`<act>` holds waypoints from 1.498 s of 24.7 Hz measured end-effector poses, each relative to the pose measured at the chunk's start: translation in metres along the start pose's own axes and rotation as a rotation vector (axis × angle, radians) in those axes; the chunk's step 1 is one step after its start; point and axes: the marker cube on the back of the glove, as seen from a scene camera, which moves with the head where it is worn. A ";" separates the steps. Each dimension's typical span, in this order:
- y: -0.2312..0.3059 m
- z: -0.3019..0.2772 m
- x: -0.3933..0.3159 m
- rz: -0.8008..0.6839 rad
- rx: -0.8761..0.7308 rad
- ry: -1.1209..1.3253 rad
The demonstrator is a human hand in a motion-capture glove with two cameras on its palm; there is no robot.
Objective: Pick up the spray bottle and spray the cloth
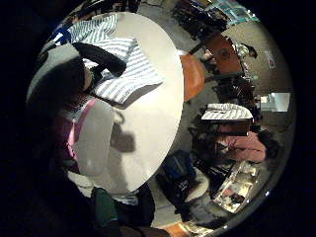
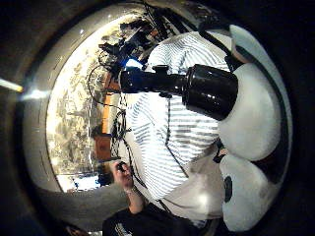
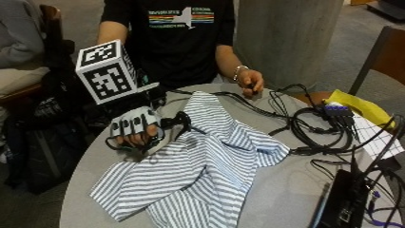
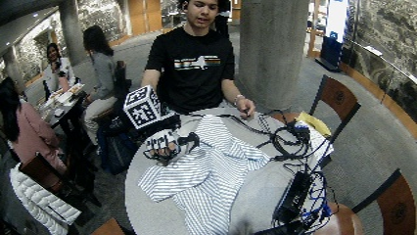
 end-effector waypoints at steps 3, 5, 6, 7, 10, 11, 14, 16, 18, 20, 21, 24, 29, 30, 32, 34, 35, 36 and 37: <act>0.000 0.000 0.000 0.002 -0.032 0.030; 0.001 0.001 -0.001 0.003 -0.048 0.040; 0.001 0.001 -0.001 0.003 -0.054 0.043; 0.001 0.001 -0.002 0.002 -0.060 0.046; 0.001 0.002 -0.002 -0.002 -0.070 0.057; 0.001 0.002 -0.002 -0.002 -0.073 0.061; 0.001 0.002 -0.002 -0.004 -0.080 0.068; 0.002 0.002 -0.002 -0.008 -0.084 0.067; 0.003 0.003 -0.004 -0.014 -0.085 0.052; 0.004 0.003 -0.007 -0.026 -0.080 -0.005; 0.006 0.003 -0.009 -0.038 -0.076 -0.055; 0.018 0.002 -0.023 -0.107 -0.066 -0.279; 0.045 0.002 -0.078 -0.344 -0.083 -0.756; 0.051 0.005 -0.094 -0.401 -0.096 -0.834; 0.065 0.014 -0.126 -0.498 -0.140 -0.946; 0.078 0.028 -0.160 -0.561 -0.193 -1.013; 0.083 0.036 -0.176 -0.581 -0.219 -1.036; 0.088 0.043 -0.191 -0.596 -0.242 -1.053; 0.092 0.051 -0.205 -0.607 -0.262 -1.061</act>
